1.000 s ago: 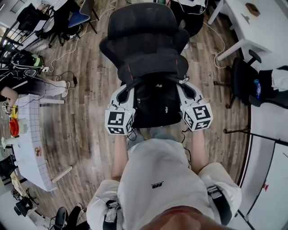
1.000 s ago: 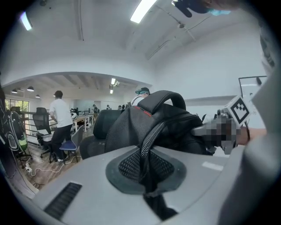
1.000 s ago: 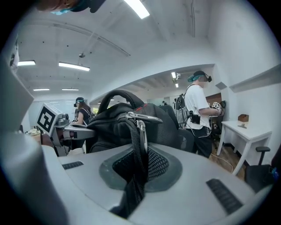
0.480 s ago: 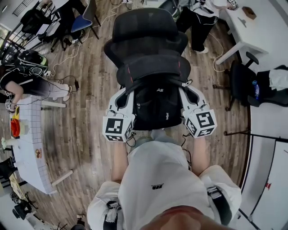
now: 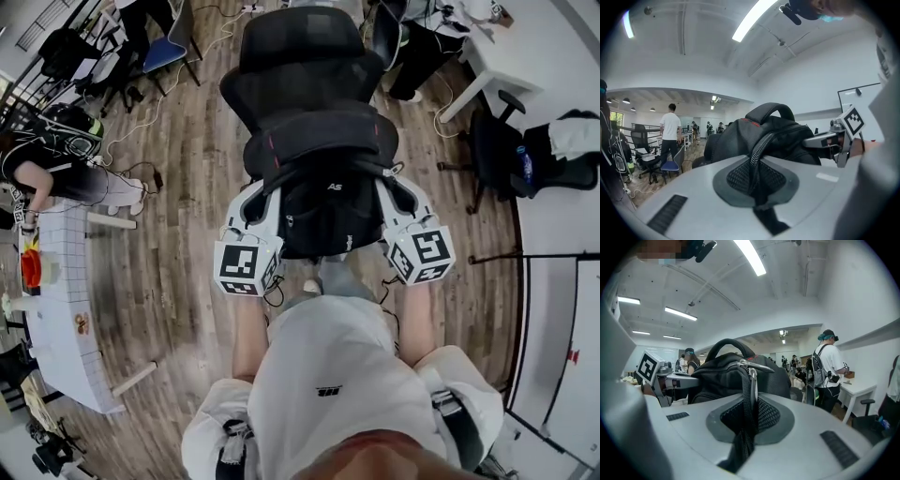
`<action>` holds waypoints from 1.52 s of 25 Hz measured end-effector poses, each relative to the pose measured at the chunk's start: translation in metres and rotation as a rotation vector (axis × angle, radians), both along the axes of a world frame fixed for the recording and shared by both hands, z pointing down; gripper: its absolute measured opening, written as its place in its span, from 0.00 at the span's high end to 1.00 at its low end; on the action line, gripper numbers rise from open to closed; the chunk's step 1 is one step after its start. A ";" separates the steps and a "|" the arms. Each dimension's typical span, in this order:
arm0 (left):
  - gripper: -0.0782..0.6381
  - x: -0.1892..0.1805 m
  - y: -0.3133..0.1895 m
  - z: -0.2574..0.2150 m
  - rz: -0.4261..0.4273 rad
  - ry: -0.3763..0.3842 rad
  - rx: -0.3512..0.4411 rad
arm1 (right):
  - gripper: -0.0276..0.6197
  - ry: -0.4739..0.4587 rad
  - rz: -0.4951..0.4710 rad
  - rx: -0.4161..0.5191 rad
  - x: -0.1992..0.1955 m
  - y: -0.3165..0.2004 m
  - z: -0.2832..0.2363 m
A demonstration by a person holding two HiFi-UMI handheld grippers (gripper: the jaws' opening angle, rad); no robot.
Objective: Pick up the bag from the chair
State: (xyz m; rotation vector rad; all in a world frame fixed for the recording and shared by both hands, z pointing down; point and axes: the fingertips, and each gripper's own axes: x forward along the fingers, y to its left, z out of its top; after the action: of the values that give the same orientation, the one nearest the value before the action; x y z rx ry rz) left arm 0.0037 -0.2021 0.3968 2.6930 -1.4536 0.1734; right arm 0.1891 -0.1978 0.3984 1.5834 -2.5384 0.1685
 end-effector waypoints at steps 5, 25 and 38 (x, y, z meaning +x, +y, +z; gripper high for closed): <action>0.87 -0.004 0.045 -0.004 0.018 0.012 0.000 | 0.94 0.004 0.018 -0.008 -0.004 0.048 -0.003; 0.87 0.044 0.216 -0.014 -0.028 -0.021 0.004 | 0.94 -0.025 -0.052 -0.015 0.043 0.216 -0.008; 0.87 0.090 0.275 -0.013 -0.043 -0.018 -0.002 | 0.94 -0.010 -0.068 -0.004 0.089 0.270 -0.011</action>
State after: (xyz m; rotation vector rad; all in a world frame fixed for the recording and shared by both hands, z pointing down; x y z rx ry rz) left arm 0.0936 0.0732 0.3841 2.6627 -1.5142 0.1974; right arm 0.2777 0.0724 0.3876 1.4963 -2.5929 0.1738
